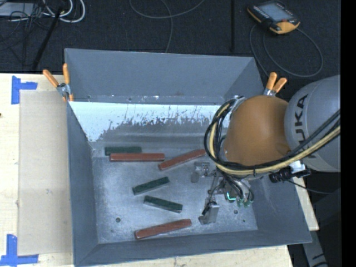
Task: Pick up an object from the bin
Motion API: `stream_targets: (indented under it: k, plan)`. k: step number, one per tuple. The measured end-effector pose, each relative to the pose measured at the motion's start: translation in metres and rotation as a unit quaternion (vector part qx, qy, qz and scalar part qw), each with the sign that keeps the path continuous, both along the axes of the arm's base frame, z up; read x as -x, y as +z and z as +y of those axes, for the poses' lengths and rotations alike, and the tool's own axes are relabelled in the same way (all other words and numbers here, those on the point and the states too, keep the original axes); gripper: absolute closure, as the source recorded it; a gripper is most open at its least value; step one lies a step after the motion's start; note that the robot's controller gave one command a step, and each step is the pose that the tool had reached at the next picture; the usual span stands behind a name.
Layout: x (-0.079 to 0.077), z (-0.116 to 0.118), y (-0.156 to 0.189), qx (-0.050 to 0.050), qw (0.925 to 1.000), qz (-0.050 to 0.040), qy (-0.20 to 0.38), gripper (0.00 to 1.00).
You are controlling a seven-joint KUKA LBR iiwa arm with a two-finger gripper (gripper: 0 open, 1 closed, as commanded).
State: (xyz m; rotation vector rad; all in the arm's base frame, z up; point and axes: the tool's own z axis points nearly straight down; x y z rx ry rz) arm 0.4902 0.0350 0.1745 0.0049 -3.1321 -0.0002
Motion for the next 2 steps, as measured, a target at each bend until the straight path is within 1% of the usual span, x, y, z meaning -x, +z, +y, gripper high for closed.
stream_targets:
  k: [1, 2]
  plan:
    - [-0.002, 0.0, 0.003, 0.0, 1.0, -0.0037, 0.0, 0.0]
    - [-0.003, 0.014, -0.024, 0.0, 0.9995, -0.0072, 0.03, 0.0]
